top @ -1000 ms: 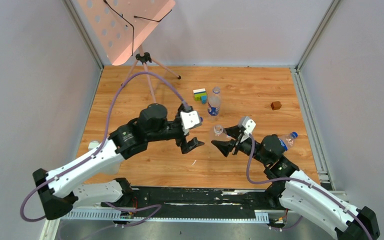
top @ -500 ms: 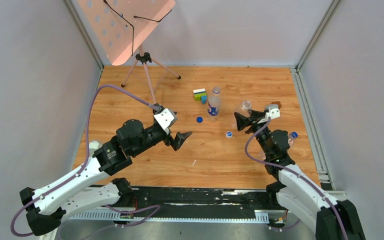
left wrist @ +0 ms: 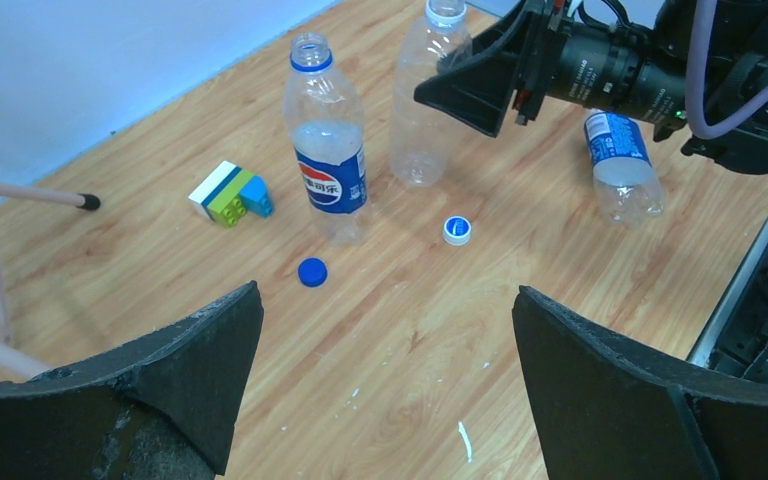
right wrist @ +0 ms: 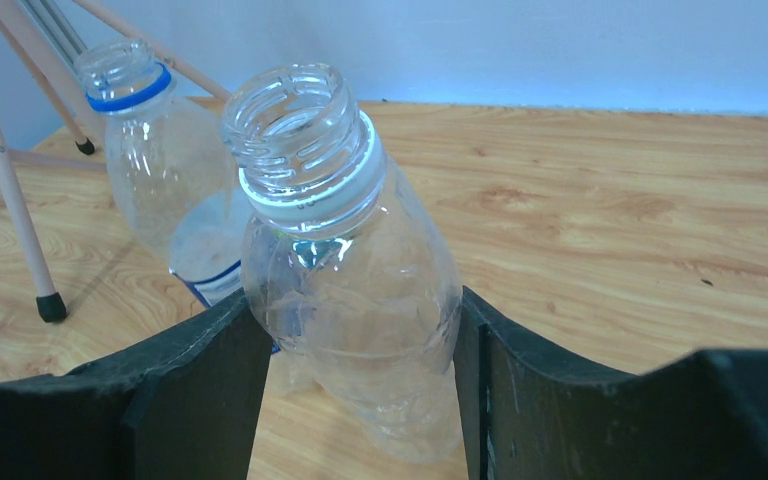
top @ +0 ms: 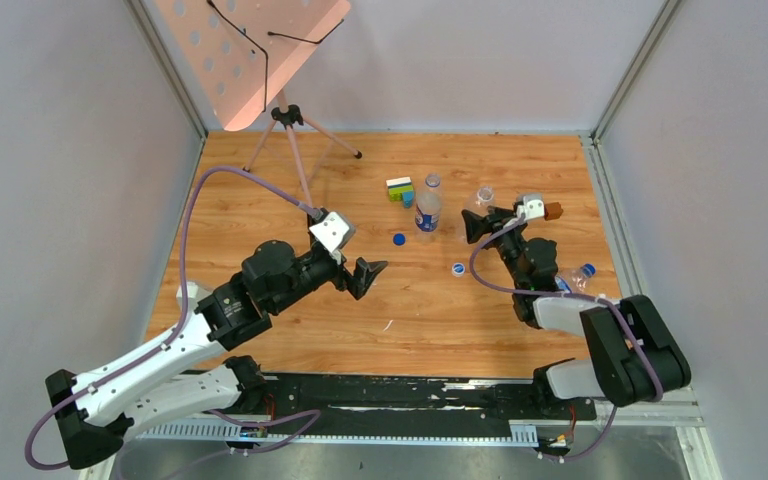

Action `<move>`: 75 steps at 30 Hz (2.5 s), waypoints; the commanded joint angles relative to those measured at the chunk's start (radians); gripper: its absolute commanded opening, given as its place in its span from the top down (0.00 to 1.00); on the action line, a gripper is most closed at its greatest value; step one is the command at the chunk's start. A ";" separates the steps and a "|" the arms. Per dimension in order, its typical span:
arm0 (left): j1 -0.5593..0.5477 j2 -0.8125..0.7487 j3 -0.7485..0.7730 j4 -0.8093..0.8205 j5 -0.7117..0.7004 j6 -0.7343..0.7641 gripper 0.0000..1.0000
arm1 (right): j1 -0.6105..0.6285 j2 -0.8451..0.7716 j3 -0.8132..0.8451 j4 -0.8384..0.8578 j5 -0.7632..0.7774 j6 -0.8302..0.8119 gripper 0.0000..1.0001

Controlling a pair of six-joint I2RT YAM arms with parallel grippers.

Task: Unscrew the bottle caps
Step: Place the plastic bottle at the center of the board.

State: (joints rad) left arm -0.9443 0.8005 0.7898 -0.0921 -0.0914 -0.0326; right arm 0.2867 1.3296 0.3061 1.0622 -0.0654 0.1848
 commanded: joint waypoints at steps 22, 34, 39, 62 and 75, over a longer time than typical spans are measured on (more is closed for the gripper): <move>0.003 0.008 -0.005 0.045 -0.048 -0.035 0.00 | -0.007 0.269 0.134 0.203 -0.025 -0.038 0.49; 0.003 0.014 -0.003 0.045 -0.044 -0.036 0.00 | -0.006 0.294 0.147 0.161 -0.015 -0.033 0.41; 0.002 0.015 -0.006 0.044 -0.046 -0.038 0.00 | -0.006 0.299 0.150 0.155 -0.013 -0.034 0.33; 0.003 0.038 -0.004 0.042 -0.044 -0.032 0.00 | -0.007 0.255 0.149 0.134 -0.026 -0.042 0.25; 0.003 0.044 -0.005 0.043 -0.042 -0.030 0.00 | -0.006 0.197 0.106 0.112 -0.058 -0.034 0.20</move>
State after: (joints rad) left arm -0.9443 0.8471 0.7803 -0.0853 -0.1326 -0.0582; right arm 0.2844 1.5768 0.4366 1.1584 -0.1005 0.1516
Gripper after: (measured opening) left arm 1.000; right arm 0.797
